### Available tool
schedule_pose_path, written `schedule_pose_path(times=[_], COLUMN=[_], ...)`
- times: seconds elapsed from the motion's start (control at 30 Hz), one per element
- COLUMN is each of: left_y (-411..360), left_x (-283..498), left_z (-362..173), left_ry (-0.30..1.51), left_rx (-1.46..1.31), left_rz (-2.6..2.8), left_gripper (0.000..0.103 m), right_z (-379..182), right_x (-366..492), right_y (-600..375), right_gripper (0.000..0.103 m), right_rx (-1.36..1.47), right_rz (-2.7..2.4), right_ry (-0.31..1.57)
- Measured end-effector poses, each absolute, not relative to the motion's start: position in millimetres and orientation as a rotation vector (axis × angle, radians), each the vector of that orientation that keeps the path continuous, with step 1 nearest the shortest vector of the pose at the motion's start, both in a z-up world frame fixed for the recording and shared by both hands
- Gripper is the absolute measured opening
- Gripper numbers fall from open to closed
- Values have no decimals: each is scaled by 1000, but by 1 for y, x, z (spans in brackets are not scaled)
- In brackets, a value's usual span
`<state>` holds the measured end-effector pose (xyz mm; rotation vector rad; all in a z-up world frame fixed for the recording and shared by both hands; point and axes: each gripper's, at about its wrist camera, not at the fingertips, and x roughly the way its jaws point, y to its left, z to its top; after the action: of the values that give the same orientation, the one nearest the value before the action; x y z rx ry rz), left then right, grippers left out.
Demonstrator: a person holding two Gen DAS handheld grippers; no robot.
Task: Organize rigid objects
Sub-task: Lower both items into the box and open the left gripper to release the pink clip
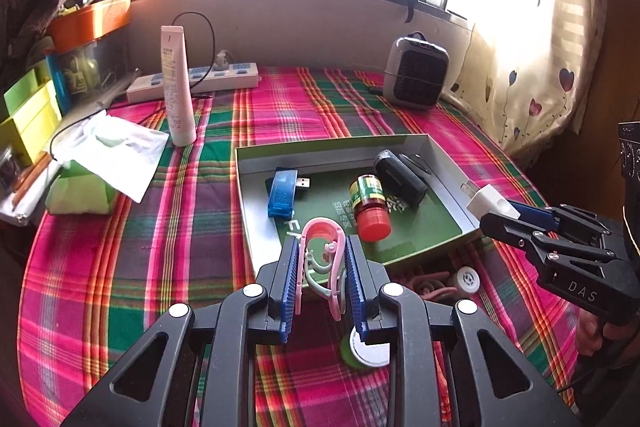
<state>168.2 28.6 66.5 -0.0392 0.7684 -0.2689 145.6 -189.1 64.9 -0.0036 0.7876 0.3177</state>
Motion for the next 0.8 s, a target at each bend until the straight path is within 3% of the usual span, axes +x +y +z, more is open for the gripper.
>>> schedule_pose_path(times=[0.8], left_y=[19], left_x=[221], left_z=[39], left_ry=[845], left_rx=[-30], left_rz=[-266], left_gripper=[23], right_z=[38], right_x=[198], right_y=[-163], right_gripper=[35], right_rx=[-47], right_rz=[342], right_ry=[898])
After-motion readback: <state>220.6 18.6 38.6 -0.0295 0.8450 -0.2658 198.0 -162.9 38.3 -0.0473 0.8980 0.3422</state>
